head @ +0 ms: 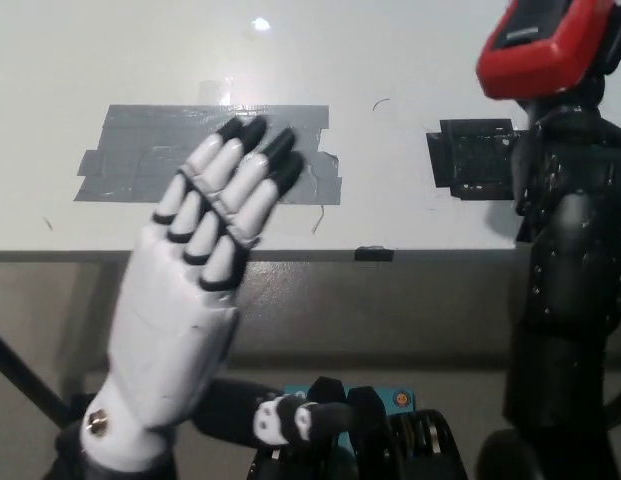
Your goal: The robot first picks the multimeter with right hand and then unfolds the black stand on the back of it using left hand
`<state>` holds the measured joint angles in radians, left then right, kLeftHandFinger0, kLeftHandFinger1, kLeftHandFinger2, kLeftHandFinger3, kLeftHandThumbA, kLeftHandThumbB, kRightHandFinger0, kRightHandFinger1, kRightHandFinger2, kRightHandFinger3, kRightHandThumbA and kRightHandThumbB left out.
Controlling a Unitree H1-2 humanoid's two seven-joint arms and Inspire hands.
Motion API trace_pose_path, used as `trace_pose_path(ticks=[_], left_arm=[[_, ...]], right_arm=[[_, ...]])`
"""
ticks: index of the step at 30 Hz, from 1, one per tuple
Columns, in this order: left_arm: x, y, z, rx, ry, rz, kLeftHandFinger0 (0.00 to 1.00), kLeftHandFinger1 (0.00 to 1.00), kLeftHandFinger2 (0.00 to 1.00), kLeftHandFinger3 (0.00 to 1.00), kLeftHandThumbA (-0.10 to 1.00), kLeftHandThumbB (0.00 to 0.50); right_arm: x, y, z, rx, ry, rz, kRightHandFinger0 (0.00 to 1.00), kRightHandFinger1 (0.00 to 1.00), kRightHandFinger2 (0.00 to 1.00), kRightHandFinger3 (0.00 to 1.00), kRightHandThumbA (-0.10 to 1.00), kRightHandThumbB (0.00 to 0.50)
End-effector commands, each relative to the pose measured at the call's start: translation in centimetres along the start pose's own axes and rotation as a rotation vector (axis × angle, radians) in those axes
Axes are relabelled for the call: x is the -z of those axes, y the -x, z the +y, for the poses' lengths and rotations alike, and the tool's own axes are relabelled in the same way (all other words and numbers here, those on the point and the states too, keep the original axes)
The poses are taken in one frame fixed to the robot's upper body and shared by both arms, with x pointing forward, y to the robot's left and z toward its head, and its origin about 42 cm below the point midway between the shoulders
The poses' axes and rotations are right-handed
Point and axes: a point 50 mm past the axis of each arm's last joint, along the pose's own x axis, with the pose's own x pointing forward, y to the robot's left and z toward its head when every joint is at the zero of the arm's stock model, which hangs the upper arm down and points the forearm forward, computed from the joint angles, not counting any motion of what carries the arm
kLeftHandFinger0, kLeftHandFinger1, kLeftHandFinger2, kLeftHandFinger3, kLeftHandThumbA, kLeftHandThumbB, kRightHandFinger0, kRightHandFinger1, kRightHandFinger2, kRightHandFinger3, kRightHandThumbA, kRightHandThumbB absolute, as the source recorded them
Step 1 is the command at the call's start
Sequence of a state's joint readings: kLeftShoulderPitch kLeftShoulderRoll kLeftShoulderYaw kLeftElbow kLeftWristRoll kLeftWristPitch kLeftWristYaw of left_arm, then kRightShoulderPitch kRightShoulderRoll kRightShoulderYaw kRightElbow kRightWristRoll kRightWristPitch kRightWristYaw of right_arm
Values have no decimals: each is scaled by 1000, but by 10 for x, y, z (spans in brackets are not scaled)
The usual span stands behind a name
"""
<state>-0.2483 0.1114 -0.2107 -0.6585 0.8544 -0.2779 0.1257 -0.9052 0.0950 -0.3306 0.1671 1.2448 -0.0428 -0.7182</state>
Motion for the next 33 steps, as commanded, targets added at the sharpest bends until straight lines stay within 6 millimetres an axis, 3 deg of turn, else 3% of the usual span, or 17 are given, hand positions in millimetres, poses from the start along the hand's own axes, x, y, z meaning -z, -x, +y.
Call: trace_pose_path(ticks=[1, 2, 3, 4, 5, 6, 7, 10, 13, 15, 17, 21, 22, 26, 28, 30, 33], left_arm=[[3, 12, 11, -22, 25, -1, 1000, 1000, 1000, 1000, 1000, 334], [5, 16, 11, -16, 27, 6, 1000, 1000, 1000, 1000, 1000, 332], [5, 18, 11, -14, 27, 9, 1000, 1000, 1000, 1000, 1000, 329], [5, 19, 11, -12, 22, 21, 1000, 1000, 1000, 1000, 1000, 330], [5, 23, 11, -7, 12, 39, 1000, 1000, 1000, 1000, 1000, 329], [5, 24, 11, -2, 14, 45, 1000, 1000, 1000, 1000, 1000, 328], [5, 26, 11, -1, 11, 47, 1000, 1000, 1000, 1000, 1000, 320], [6, 30, 12, -4, 4, 60, 1000, 1000, 1000, 1000, 1000, 318], [5, 34, 11, 9, 15, 80, 1000, 1000, 1000, 1000, 1000, 323], [4, 34, 11, 18, 26, 91, 1000, 1000, 1000, 1000, 1000, 329], [2, 37, 10, 40, 38, 105, 1000, 1000, 1000, 1000, 1000, 333], [0, 40, 8, 41, 34, 103, 1000, 1000, 1000, 1000, 1000, 310], [-1, 39, 7, 40, 31, 103, 1000, 1000, 1000, 1000, 1000, 306], [-3, 39, 4, 38, 47, 88, 1000, 1000, 1000, 1000, 1000, 297], [-4, 38, 2, 34, 46, 80, 1000, 1000, 1000, 1000, 1000, 305], [-5, 39, -1, 30, 41, 79, 1000, 1000, 1000, 1000, 1000, 308], [-7, 40, -4, 28, 59, 83, 1000, 1000, 1000, 1000, 1000, 317]], right_arm=[[-1, -19, 32, -185, 191, -105, 0, 123, 510, 678, -100, 39], [-4, -27, 31, -166, 212, -133, 0, 108, 507, 655, -100, 62], [-4, -29, 30, -160, 218, -142, 0, 143, 524, 670, -100, 41], [-6, -34, 28, -157, 241, -166, 0, 137, 501, 625, -100, 65], [-9, -45, 24, -140, 305, -214, 0, 77, 469, 509, -100, 80], [-11, -49, 22, -139, 333, -236, 0, 71, 469, 498, -100, 86], [-11, -52, 21, -140, 368, -260, 0, 136, 492, 523, -100, 59], [-17, -66, 15, -135, 590, -378, 0, 131, 507, 516, -100, 97], [-18, -77, 18, -141, 737, -434, 0, 142, 556, 620, -100, 93], [-18, -79, 20, -145, 771, -445, 0, 150, 574, 633, -100, 90], [-18, -84, 23, -144, 845, -465, 0, 176, 621, 572, -99, 98], [-16, -91, 30, -163, 915, -492, 0, 210, 653, 611, -93, 99], [-18, -93, 31, -150, 936, -501, 4, 264, 685, 635, -78, 108], [-15, -96, 34, -118, 1041, -545, 0, 204, 613, 604, -48, 108], [-12, -98, 35, -87, 1102, -578, 0, 44, 424, 445, -20, 131], [-9, -99, 39, -65, 1203, -622, 0, 0, 295, 353, -1, 159], [-5, -99, 45, -77, 1321, -688, 0, 5, 314, 347, 53, 189]])
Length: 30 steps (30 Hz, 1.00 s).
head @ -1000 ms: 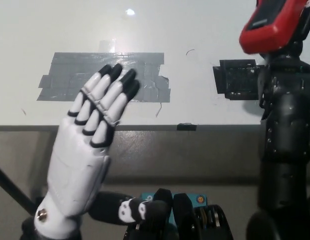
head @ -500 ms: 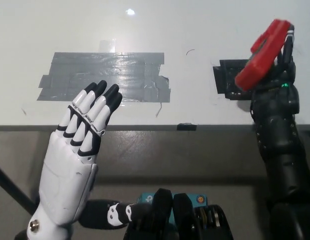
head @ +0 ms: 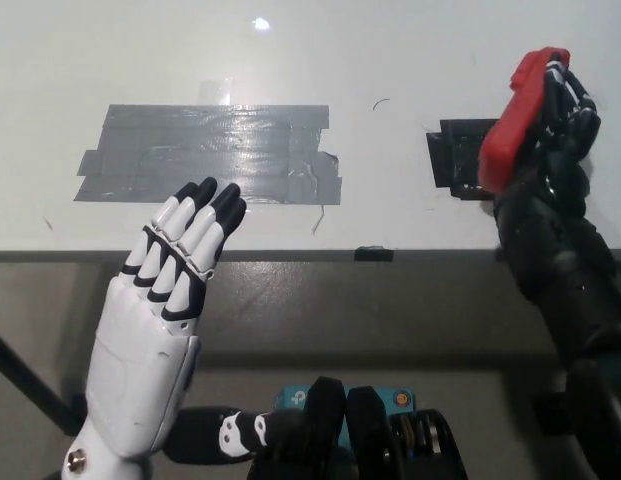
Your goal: The robot first picks the multimeter with right hand and then unfolds the black stand on the back of it using left hand
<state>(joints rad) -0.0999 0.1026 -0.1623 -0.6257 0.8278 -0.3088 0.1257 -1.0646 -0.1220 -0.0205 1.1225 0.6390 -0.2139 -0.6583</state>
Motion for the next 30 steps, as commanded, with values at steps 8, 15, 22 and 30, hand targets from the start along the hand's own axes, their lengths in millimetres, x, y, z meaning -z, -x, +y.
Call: trace_pose_path(ticks=[8, 15, 22, 30], left_arm=[[-15, -1, -3, -35, 42, -57, 1000, 1000, 1000, 1000, 1000, 330], [-13, -2, -1, -35, 30, -58, 1000, 1000, 1000, 1000, 1000, 338], [-16, 3, 0, -25, 47, -51, 1000, 1000, 1000, 1000, 1000, 333], [-14, 2, -4, -22, 62, -52, 1000, 1000, 1000, 1000, 1000, 339]], right_arm=[[-114, 24, 101, -220, 472, -753, 0, 0, 200, 147, -100, 168], [-80, 23, 94, -270, 796, -797, 0, 0, 206, 135, -100, 203], [-39, 11, 70, -357, 1135, -642, 533, 787, 1000, 1000, 435, 347], [-43, 5, 69, -500, 1197, -604, 1000, 1000, 1000, 1000, 921, 495]])
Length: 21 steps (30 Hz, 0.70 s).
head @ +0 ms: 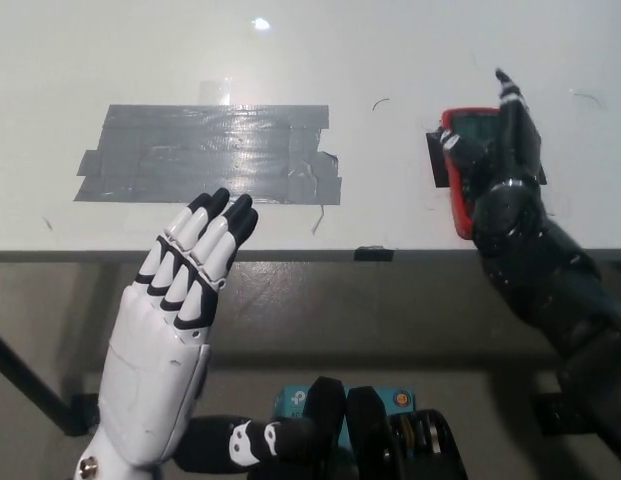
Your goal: The robot first picks the multimeter with right hand and then unfolds the black stand on the back of it using left hand
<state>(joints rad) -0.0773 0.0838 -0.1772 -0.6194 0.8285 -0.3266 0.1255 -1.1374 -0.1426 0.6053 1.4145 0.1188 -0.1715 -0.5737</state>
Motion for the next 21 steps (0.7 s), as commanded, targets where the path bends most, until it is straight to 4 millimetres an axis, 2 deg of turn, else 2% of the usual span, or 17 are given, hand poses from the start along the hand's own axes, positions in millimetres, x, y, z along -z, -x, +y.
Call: trace_pose_path(ticks=[1, 10, 12, 13, 17, 18, 19, 20, 21], left_arm=[[-9, -2, 1, -27, 41, -56, 1000, 1000, 1000, 1000, 1000, 343], [-10, 0, 1, -22, 50, -48, 1000, 1000, 1000, 1000, 1000, 337], [-9, -1, 0, -23, 49, -54, 1000, 1000, 1000, 1000, 1000, 335], [-8, -1, 0, -24, 48, -54, 1000, 1000, 1000, 1000, 1000, 335], [4, -17, -5, -41, 55, -79, 1000, 1000, 1000, 1000, 1000, 324], [12, -29, -6, -49, 58, -94, 1000, 1000, 1000, 1000, 1000, 318], [18, -32, -7, -41, 70, -83, 1000, 1000, 1000, 1000, 1000, 312], [23, -38, -8, -39, 84, -75, 1000, 1000, 1000, 1000, 1000, 322], [31, -42, -11, -38, 100, -56, 1000, 1000, 1000, 1000, 1000, 328]], right_arm=[[-75, -37, -38, -39, 148, -240, 1000, 1000, 1000, 1000, 935, 484], [-103, -44, -56, 44, 78, -333, 1000, 1000, 1000, 1000, 996, 458], [-115, -46, -68, 96, -2, -388, 1000, 1000, 1000, 1000, 1000, 448], [-123, -46, -74, 130, -31, -427, 1000, 1000, 1000, 1000, 979, 409], [-172, -46, -127, 243, -150, -602, 1000, 1000, 1000, 1000, 996, 402], [-191, -40, -150, 261, -203, -699, 1000, 1000, 1000, 1000, 943, 366], [-202, -28, -163, 266, -218, -767, 1000, 1000, 1000, 1000, 1000, 409], [-210, -20, -175, 275, -218, -808, 1000, 1000, 1000, 1000, 1000, 424], [-217, -5, -186, 279, -228, -863, 1000, 1000, 1000, 1000, 1000, 418]])
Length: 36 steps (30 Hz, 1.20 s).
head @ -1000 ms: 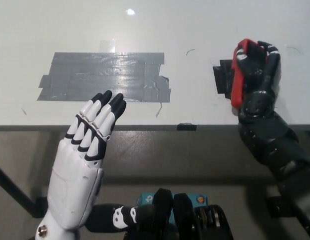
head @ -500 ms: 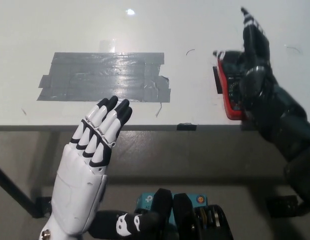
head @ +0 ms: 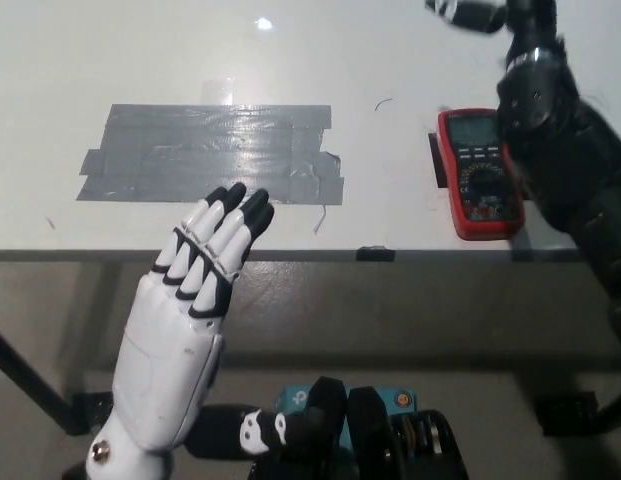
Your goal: The robot first picks the multimeter with right hand and then unfolds the black stand on the back of it using left hand
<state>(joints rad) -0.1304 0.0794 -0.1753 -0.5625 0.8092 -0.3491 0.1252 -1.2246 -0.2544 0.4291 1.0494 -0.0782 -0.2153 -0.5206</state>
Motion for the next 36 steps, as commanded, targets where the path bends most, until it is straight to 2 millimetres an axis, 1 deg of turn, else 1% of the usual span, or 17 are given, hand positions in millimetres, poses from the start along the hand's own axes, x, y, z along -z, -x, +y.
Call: trace_pose_path(ticks=[1, 2, 4, 5, 6, 8, 10, 11, 13, 16, 19, 22, 25, 27, 29, 33, 36], left_arm=[[29, -33, -2, -39, 84, -17, 1000, 1000, 1000, 1000, 1000, 320], [40, -36, -4, -26, 94, 7, 1000, 1000, 1000, 1000, 1000, 303], [51, -45, -4, -11, 115, 18, 1000, 1000, 1000, 1000, 1000, 294], [59, -48, -3, 2, 122, 26, 1000, 1000, 1000, 1000, 1000, 286], [71, -49, -2, 20, 151, 51, 1000, 1000, 1000, 1000, 1000, 273], [84, -53, -1, 29, 169, 77, 1000, 1000, 1000, 1000, 1000, 272], [98, -48, -2, 42, 185, 142, 1000, 1000, 1000, 1000, 1000, 283], [109, -43, -4, 47, 194, 174, 1000, 1000, 1000, 1000, 1000, 261], [119, -38, -5, 54, 187, 204, 1000, 1000, 1000, 1000, 1000, 233], [134, -31, -10, 65, 183, 265, 1000, 1000, 1000, 1000, 1000, 236], [143, -25, -12, 77, 190, 299, 1000, 1000, 1000, 1000, 1000, 226], [149, -19, -13, 101, 175, 332, 1000, 1000, 1000, 1000, 1000, 211], [150, -17, -13, 112, 175, 333, 1000, 1000, 1000, 1000, 1000, 205], [149, -10, -15, 127, 191, 357, 1000, 1000, 1000, 1000, 1000, 208], [149, -4, -16, 132, 198, 363, 1000, 1000, 1000, 1000, 1000, 198], [146, 20, -17, 161, 209, 405, 1000, 1000, 1000, 1000, 1000, 203], [140, 40, -22, 192, 246, 457, 1000, 1000, 1000, 1000, 1000, 225]], right_arm=[[-121, -16, -103, 163, -92, -485, 1000, 1000, 1000, 1000, 1000, 431], [-136, 4, -116, 160, -101, -564, 1000, 1000, 1000, 1000, 1000, 426], [-148, 23, -129, 163, -106, -617, 1000, 1000, 1000, 1000, 1000, 407], [-153, 42, -137, 174, -119, -668, 1000, 1000, 1000, 1000, 1000, 390], [-157, 68, -143, 180, -157, -698, 1000, 1000, 1000, 1000, 1000, 394], [-158, 92, -148, 185, -206, -734, 1000, 1000, 1000, 1000, 1000, 397], [-154, 126, -147, 187, -259, -744, 1000, 1000, 1000, 1000, 1000, 416], [-149, 147, -143, 193, -267, -737, 1000, 1000, 1000, 1000, 1000, 421], [-143, 170, -137, 186, -291, -723, 1000, 1000, 1000, 1000, 1000, 407], [-126, 208, -119, 146, -293, -661, 1000, 1000, 1000, 1000, 1000, 362], [-107, 227, -98, 100, -330, -579, 1000, 1000, 1000, 1000, 1000, 365], [-79, 246, -75, 60, -334, -508, 1000, 1000, 1000, 1000, 990, 336], [-59, 251, -69, 75, -313, -460, 1000, 1000, 1000, 1000, 967, 330], [-37, 260, -66, 84, -342, -411, 1000, 1000, 1000, 1000, 952, 289], [-25, 267, -62, 85, -343, -371, 1000, 1000, 1000, 1000, 944, 288], [3, 284, -50, 48, -302, -263, 1000, 1000, 1000, 1000, 985, 317], [17, 296, -43, -4, -341, -182, 1000, 1000, 1000, 1000, 938, 292]])
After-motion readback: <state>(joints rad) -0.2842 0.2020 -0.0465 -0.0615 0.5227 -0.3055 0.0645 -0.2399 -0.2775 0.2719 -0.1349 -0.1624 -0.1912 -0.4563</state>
